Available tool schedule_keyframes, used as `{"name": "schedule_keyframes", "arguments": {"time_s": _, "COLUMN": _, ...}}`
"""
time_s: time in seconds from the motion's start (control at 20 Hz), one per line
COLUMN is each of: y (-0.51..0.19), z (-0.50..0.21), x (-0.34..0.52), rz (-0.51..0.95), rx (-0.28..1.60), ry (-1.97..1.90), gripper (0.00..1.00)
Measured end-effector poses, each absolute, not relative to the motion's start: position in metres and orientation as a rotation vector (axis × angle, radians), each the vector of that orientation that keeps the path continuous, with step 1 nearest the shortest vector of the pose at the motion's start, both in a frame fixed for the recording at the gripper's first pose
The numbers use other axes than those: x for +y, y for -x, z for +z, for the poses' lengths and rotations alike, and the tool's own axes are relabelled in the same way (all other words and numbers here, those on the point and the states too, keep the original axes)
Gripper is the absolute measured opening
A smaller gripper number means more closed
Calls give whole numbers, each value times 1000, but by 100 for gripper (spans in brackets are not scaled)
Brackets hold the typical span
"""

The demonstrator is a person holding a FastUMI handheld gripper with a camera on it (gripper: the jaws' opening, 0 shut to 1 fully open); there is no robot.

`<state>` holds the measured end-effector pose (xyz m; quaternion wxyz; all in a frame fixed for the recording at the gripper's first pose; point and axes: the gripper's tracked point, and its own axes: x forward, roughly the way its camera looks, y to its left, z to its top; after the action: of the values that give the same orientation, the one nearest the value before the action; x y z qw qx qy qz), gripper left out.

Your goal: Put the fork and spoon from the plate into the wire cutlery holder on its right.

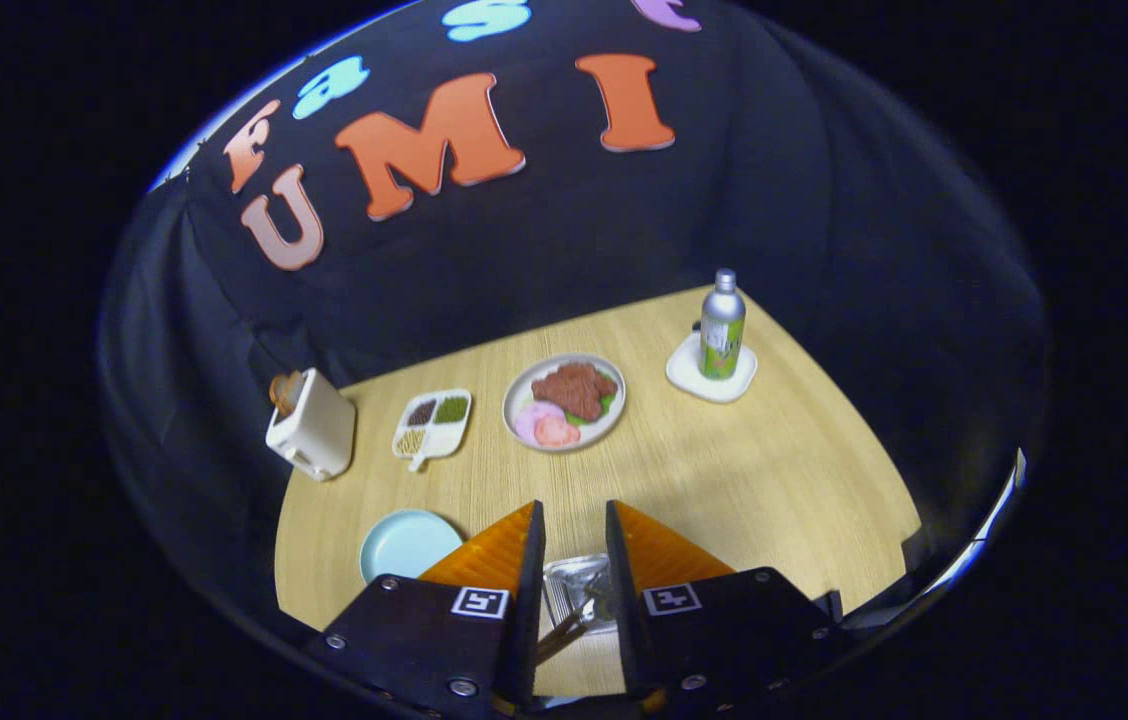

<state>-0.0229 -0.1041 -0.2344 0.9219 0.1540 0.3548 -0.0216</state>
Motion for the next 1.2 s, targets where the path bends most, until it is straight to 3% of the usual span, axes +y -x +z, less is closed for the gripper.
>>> {"name": "schedule_keyframes", "arguments": {"time_s": 0.15, "y": 3, "z": -180, "x": -116, "rz": -46, "rx": 534, "ry": -267, "gripper": 46}}
{"name": "schedule_keyframes", "arguments": {"time_s": 0.4, "y": -6, "z": -112, "x": -138, "rz": -89, "rx": 306, "ry": -123, "gripper": 77}}
{"name": "schedule_keyframes", "arguments": {"time_s": 0.9, "y": -7, "z": -39, "x": -145, "rz": -94, "rx": 52, "ry": -71, "gripper": 87}}
{"name": "schedule_keyframes", "arguments": {"time_s": 1.2, "y": -13, "z": -39, "x": -132, "rz": -62, "rx": 47, "ry": -82, "gripper": 91}}
